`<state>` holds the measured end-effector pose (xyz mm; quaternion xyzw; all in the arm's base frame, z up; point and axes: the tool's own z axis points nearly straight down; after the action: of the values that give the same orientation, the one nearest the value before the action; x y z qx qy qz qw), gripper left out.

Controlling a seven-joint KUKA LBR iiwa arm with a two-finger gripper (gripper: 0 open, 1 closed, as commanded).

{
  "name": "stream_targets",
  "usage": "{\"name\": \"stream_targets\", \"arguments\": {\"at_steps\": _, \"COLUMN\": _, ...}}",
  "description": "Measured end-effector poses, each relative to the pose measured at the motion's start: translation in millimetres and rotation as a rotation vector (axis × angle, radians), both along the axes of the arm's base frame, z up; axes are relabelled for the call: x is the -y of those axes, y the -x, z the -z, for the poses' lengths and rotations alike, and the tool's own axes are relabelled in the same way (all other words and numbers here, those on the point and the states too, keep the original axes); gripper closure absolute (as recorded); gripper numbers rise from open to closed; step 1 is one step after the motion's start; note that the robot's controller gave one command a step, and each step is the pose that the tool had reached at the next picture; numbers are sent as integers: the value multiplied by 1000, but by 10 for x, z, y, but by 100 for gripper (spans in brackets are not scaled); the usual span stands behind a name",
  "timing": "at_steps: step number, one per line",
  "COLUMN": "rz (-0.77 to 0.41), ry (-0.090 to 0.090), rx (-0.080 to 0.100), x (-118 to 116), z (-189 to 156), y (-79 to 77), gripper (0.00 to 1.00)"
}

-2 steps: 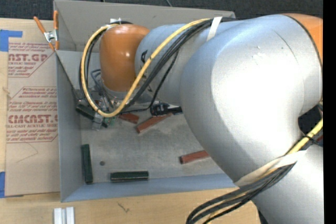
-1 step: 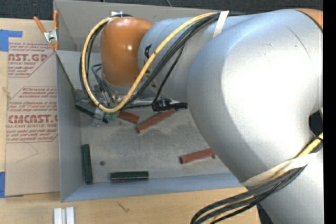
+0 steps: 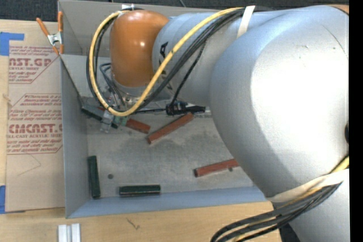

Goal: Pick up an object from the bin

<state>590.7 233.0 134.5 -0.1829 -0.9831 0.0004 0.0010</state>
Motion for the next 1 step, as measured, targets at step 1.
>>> {"name": "stream_targets", "arguments": {"at_steps": 1, "rz": 0, "ry": -2, "rx": 5, "x": -5, "z": -182, "y": -9, "gripper": 100}}
